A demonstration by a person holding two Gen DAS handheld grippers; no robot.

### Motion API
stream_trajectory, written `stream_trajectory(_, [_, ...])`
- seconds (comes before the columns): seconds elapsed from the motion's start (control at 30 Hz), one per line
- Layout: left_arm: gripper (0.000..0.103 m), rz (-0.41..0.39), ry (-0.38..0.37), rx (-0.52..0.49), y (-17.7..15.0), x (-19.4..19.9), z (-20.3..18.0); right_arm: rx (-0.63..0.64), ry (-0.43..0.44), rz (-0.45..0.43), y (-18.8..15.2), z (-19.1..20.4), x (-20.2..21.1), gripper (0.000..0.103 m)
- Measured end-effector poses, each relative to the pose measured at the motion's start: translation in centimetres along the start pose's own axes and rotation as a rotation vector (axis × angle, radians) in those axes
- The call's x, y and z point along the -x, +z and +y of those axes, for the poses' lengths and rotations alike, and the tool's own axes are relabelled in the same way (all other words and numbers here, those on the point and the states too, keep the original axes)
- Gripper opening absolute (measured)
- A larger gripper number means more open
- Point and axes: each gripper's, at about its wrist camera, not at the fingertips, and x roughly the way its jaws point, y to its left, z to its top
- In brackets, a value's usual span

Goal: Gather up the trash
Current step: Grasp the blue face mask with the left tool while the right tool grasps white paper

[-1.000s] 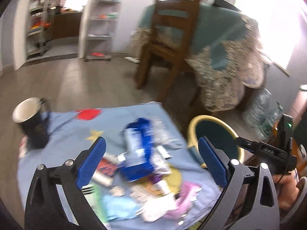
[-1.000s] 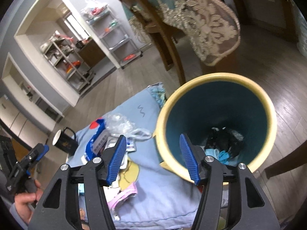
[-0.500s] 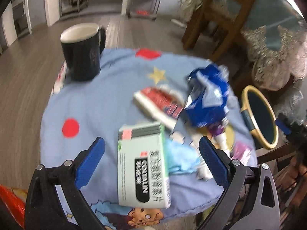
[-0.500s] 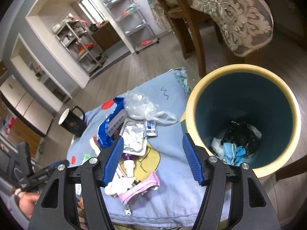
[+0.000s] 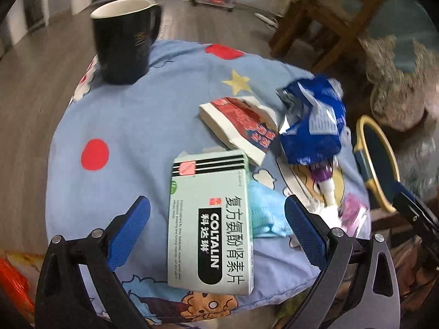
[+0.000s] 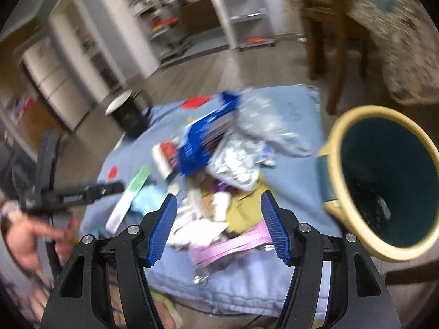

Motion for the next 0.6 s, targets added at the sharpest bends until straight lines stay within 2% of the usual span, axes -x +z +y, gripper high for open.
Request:
stream_trajectory(0.13, [0.096, 0.033, -0.006, 0.008, -0.4, -0.7, 0.0, 0.106, 0.013, 0.083, -0.8, 2.7, -2.4, 0.065])
stream_trajectory(0.4, [0.096, 0.054, -0.024, 0.071, -0.9, -1.5, 1.8, 0.339, -0.055, 0.210, -2.9, 6.8, -7.3, 0.063])
stream_trajectory(0.43, [0.096, 0.061, -0.024, 0.077, -0.9, -1.7, 2.1, 0.362, -0.070, 0.224, -3.2, 7.1, -8.0, 0.059])
stream_trajectory(0.5, [0.096, 0.072, -0.012, 0.075, -0.8, -2.0, 2.2, 0.386, -0.092, 0.243, -3.4, 7.4, -8.8, 0.036])
stream_trajectory(0.6, [0.096, 0.089, 0.019, 0.072, -0.9, -2.4, 2.6, 0.397, -0.083, 0.232, -3.3, 7.6, -9.0, 0.015])
